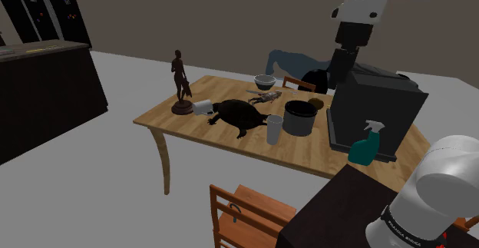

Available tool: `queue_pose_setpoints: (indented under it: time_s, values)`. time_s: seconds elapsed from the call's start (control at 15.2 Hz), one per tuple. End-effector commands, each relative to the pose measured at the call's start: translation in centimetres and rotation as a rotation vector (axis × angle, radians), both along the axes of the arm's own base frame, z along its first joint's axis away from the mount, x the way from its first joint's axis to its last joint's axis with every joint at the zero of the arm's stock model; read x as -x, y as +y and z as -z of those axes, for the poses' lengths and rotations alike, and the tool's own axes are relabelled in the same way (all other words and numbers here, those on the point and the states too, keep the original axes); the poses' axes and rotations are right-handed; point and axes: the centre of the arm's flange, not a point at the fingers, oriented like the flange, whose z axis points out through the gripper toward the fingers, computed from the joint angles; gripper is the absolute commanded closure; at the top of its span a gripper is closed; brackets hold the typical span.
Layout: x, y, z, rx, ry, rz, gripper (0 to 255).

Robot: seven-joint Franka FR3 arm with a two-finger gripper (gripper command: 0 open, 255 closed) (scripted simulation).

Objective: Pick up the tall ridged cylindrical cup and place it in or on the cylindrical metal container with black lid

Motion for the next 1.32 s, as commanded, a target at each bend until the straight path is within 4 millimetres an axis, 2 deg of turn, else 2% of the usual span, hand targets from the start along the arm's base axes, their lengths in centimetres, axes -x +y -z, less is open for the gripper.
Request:
queue_pose_setpoints:
  time_s: [0.0, 1.25]
  values:
    - [0.0, 0.0, 0.0, 0.000, 0.000, 0.000, 0]
    - [-15.3, -4.9, 18.0, 0.092, -0.059, -0.041, 0]
